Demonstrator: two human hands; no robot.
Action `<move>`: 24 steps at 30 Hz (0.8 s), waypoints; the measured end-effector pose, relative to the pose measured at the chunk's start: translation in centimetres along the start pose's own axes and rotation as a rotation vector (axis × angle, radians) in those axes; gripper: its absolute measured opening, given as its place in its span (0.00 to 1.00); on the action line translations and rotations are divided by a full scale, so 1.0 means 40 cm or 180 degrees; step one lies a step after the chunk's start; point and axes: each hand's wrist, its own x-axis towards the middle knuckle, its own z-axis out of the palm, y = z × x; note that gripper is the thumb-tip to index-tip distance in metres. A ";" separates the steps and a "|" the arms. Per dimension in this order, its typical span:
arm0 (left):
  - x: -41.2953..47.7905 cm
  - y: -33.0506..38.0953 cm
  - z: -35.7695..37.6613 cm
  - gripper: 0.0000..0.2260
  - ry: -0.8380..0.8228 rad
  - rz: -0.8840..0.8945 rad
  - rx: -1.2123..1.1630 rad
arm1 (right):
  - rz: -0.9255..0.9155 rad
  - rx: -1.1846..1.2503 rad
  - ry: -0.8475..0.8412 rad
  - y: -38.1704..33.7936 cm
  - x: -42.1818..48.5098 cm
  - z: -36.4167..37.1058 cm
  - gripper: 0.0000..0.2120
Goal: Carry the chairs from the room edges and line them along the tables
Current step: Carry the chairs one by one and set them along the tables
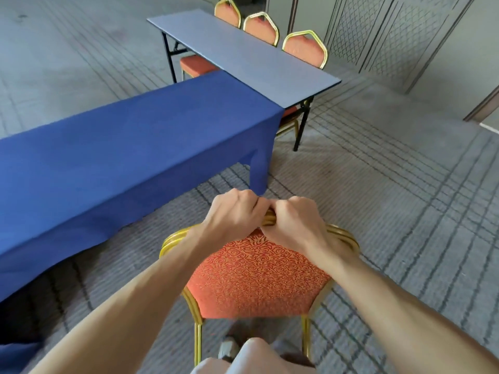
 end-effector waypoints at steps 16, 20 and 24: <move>0.440 0.121 0.275 0.22 0.0267 -0.1865 -0.0409 | -0.1367 0.0665 -0.0577 0.550 0.264 0.229 0.11; 0.573 0.134 0.269 0.24 0.0482 -0.2219 -0.0378 | -0.1665 0.1002 -0.0475 0.656 0.400 0.249 0.13; 0.654 0.113 0.247 0.24 0.0537 -0.2469 -0.0402 | -0.1822 0.1052 -0.0546 0.689 0.493 0.262 0.13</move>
